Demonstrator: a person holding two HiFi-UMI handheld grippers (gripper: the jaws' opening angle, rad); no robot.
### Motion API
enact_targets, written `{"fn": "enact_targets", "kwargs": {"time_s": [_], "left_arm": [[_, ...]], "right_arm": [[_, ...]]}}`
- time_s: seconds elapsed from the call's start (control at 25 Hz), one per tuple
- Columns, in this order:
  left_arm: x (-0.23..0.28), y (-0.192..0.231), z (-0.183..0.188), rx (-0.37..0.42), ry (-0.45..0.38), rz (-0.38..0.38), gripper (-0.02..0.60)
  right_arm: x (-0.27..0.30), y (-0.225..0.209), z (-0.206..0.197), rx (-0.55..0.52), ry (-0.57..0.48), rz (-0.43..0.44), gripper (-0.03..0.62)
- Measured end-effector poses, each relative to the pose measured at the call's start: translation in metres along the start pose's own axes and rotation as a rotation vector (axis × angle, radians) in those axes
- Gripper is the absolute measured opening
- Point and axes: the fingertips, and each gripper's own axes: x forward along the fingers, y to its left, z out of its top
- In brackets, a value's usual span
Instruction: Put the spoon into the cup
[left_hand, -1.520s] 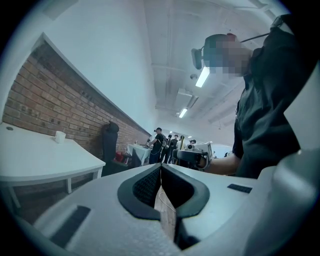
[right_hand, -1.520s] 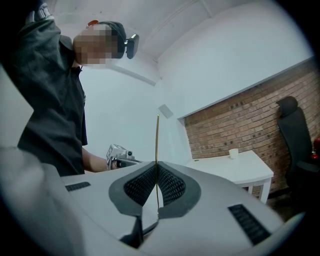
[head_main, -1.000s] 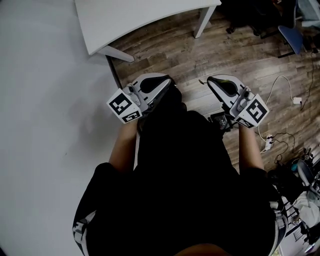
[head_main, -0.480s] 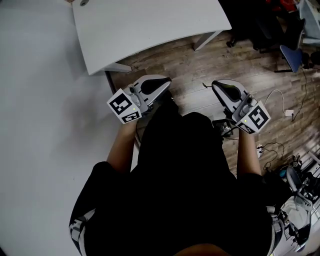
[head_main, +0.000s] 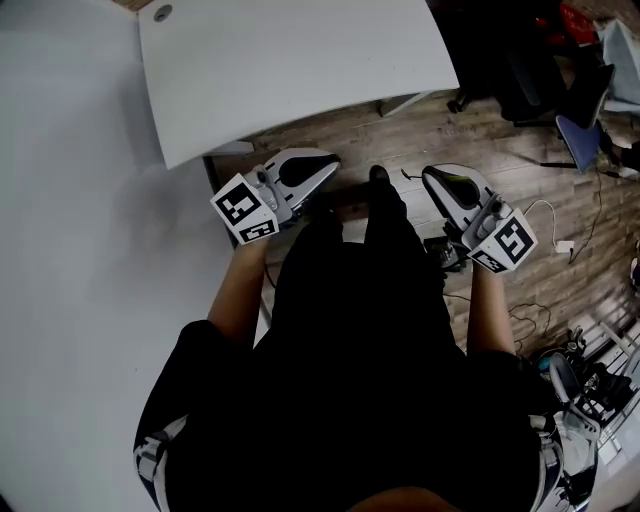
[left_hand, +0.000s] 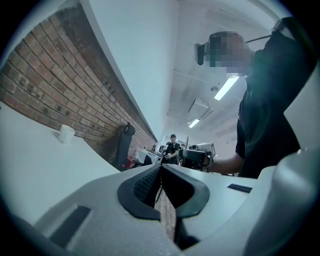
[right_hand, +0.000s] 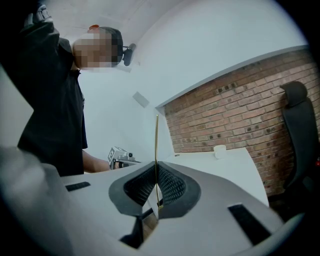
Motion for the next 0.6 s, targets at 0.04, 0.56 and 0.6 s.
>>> {"fn": "enact_targets", "kwargs": {"time_s": [0.04,0.56,0.6], "left_arm": [[0.004,0.005,0.003,0.003,-0.004,0.017,0.017],[0.065,0.042,0.049,0.052,-0.073,0.269,0.017],[0.067,0.041,0.051,0.051,-0.080,0.288,0.017]], "right_arm": [[0.001,-0.007,0.002,-0.005,0.001,0.017,0.008],[-0.012,-0.110,0.032,-0.030,-0.011,0.257,0.008],[-0.013,-0.115,0.030,-0.024,-0.007,0.277,0.008]]}}
